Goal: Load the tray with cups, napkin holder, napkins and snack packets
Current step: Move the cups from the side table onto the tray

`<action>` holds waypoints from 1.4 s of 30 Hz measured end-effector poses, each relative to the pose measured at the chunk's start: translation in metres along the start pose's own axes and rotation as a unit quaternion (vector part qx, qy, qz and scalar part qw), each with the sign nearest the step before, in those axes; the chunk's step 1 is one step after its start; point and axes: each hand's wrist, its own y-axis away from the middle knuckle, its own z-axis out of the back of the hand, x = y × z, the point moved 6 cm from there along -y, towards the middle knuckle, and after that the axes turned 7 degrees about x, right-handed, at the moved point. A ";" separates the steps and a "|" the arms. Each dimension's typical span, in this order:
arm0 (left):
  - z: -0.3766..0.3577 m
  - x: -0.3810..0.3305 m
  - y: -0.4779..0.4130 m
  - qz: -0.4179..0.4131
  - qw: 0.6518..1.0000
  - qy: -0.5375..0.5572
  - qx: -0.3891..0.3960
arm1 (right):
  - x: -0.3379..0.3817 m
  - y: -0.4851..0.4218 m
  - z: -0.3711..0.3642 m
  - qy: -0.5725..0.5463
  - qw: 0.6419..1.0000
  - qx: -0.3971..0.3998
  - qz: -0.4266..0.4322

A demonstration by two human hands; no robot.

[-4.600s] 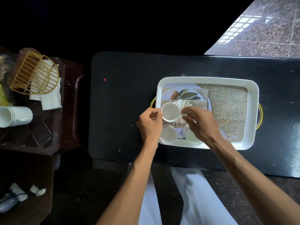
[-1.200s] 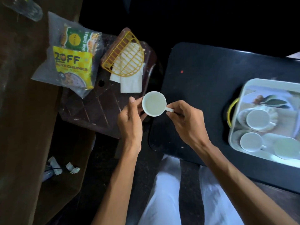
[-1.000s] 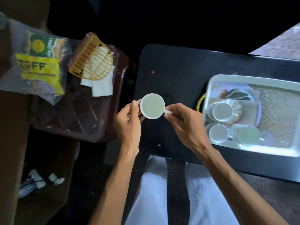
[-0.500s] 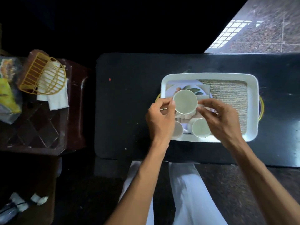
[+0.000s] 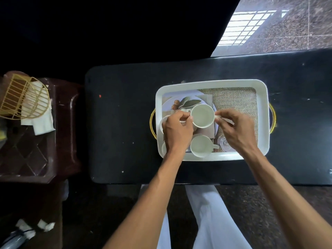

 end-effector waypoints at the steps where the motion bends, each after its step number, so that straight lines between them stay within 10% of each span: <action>1: -0.001 0.000 0.000 0.004 1.000 -0.008 0.000 | -0.003 -0.001 0.000 0.003 1.000 0.003 0.000; 31: 0.001 -0.003 0.002 -0.011 0.995 -0.098 0.020 | -0.019 -0.003 -0.011 0.008 0.998 0.061 -0.016; 42: 0.081 0.016 0.028 -0.063 0.998 -0.018 -0.020 | 0.066 0.021 -0.023 0.111 0.987 -0.035 0.109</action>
